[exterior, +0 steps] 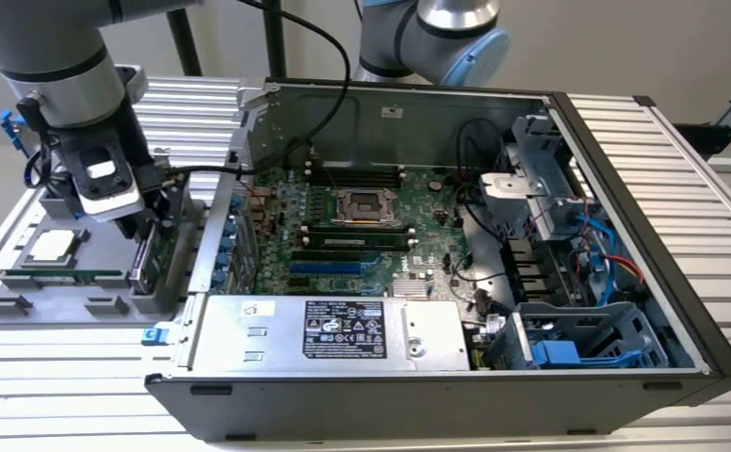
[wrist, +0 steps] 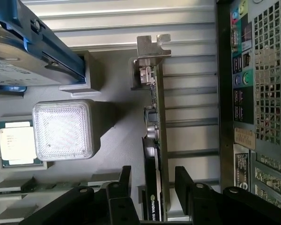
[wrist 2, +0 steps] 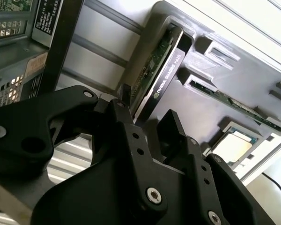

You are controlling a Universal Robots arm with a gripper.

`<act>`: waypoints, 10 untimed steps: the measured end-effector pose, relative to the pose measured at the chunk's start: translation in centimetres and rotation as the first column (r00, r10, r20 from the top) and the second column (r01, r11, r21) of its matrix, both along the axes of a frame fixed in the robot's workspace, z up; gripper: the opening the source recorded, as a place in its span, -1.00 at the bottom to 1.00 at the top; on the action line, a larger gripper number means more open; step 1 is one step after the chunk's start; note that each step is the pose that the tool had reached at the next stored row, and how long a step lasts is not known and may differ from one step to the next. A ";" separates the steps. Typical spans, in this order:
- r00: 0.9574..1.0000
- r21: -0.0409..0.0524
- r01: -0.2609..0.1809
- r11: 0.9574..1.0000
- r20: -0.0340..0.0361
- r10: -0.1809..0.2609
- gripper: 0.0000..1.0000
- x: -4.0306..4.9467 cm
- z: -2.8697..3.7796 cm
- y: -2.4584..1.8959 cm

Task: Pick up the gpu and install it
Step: 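Pick up the gpu and move the gpu toward the slot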

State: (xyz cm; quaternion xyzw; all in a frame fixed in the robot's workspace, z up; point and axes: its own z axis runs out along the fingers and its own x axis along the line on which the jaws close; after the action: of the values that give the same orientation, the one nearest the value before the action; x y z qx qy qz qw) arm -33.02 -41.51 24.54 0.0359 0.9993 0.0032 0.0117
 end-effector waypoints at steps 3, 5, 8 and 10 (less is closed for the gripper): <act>1.000 0.000 0.000 1.000 0.000 0.000 1.00 0.00 -0.19 0.06; 1.000 0.000 0.000 1.000 0.000 0.000 1.00 0.00 -0.22 0.06; 1.000 0.000 0.000 1.000 0.000 0.000 1.00 0.00 -0.22 0.06; 1.000 0.000 0.000 1.000 0.000 0.000 1.00 0.00 -0.23 0.06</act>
State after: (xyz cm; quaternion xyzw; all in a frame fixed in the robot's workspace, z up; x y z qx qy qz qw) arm -33.02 -41.45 24.31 0.0360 0.9993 0.0032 0.0117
